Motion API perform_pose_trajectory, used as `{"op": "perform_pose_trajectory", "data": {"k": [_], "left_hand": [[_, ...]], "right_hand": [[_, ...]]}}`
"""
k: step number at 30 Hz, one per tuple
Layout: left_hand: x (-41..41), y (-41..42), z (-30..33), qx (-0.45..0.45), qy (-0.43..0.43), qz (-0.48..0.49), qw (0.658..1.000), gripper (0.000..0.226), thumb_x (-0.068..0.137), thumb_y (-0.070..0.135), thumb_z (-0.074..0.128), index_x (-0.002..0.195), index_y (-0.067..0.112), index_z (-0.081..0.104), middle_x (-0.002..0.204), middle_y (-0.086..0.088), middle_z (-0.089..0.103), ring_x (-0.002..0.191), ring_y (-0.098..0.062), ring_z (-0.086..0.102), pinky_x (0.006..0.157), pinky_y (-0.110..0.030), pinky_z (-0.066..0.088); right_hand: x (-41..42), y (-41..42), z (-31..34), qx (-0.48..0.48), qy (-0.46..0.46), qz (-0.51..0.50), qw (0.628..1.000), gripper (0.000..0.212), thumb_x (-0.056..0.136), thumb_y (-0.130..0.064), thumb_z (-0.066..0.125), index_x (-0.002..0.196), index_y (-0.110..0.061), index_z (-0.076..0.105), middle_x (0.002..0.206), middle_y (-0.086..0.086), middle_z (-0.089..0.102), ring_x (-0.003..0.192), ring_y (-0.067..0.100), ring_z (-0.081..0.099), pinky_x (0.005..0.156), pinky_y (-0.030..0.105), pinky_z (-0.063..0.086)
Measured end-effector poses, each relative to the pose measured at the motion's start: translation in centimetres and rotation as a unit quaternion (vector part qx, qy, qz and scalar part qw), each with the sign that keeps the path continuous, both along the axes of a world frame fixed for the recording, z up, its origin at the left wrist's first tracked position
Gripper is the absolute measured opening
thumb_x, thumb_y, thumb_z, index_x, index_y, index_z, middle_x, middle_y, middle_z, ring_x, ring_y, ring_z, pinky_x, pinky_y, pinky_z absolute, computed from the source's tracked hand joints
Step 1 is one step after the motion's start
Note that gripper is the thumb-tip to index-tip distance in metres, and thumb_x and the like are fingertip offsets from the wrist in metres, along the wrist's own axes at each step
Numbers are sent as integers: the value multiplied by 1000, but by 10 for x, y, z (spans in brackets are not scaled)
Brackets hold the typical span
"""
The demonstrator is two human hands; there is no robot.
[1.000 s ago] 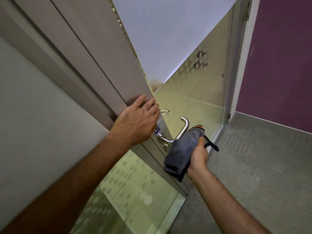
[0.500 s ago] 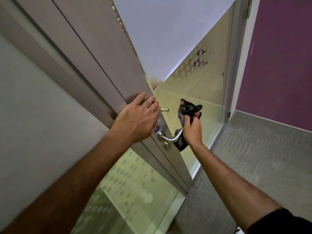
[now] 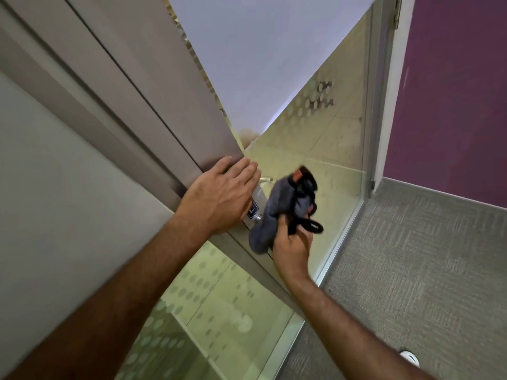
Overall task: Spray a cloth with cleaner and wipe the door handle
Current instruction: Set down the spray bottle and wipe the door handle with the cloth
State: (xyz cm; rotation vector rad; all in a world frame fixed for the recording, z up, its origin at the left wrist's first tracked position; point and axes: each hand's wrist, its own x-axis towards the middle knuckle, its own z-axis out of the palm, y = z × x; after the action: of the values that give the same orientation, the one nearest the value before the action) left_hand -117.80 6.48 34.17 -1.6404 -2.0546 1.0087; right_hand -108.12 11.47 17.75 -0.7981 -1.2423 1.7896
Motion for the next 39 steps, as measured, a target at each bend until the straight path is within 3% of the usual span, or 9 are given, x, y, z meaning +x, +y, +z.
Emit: {"op": "perform_pose_trajectory", "data": {"k": [3,6,10,17,23,27,30,35,39], "left_hand": [[5,-3,3,64,-30,-15,997,69,102,43,13,157,3,24,168,-19,19,154,-25,26,122,-43,26],[7,-4,4,107,-43,-4,993,79,102,53,14,159,-2,8,169,-22,6,156,-27,18,127,-42,19],[4,-3,-1,101,-20,-26,994,80,102,56,10,159,0,4,169,-21,5,157,-31,13,126,-45,16],[1,1,-1,-9,32,6,999,71,102,53,15,151,5,34,160,-16,38,153,-31,25,124,-49,17],[3,0,5,-34,7,8,999,63,100,51,22,129,10,59,146,-9,56,146,-27,37,119,-44,27],[4,-1,5,-21,-4,8,1000,60,101,50,24,132,11,57,144,-8,57,146,-25,38,121,-42,27],[4,-2,5,-10,-3,2,1000,59,102,49,27,135,10,56,145,-9,56,145,-26,40,121,-42,27],[0,0,0,-7,7,-15,1000,57,103,47,26,133,11,57,142,-8,59,144,-26,41,118,-42,28],[-3,-1,-1,4,-20,-27,999,53,103,47,26,129,14,60,136,-7,63,139,-25,46,118,-41,32]], "right_hand": [[-33,14,27,125,34,66,989,25,93,-21,58,116,-20,67,115,19,66,109,27,64,94,41,53],[-59,4,25,146,-6,94,985,55,77,-36,75,117,-4,56,104,12,69,97,13,64,85,22,53],[-65,-11,1,340,-64,90,934,55,100,-19,53,151,-12,33,149,20,48,139,36,45,114,52,38],[-35,12,-46,527,-185,72,826,49,81,-9,66,128,-10,56,132,18,55,123,39,51,105,57,43],[-12,36,-19,573,-193,147,783,15,80,-19,68,91,-9,66,86,12,66,85,34,60,81,42,45],[-1,62,-3,545,-196,105,809,33,84,-48,69,95,-18,63,74,7,62,67,22,52,59,31,38],[0,96,-1,481,-258,-1,838,34,78,-24,80,108,-16,65,85,9,66,79,27,57,71,33,38],[-12,123,-25,480,-367,273,748,43,89,-22,61,130,-35,62,148,-8,48,131,28,42,105,49,43],[-27,115,-25,381,-306,172,855,43,87,-9,54,116,-40,61,135,-12,56,115,28,52,84,43,53]]}}
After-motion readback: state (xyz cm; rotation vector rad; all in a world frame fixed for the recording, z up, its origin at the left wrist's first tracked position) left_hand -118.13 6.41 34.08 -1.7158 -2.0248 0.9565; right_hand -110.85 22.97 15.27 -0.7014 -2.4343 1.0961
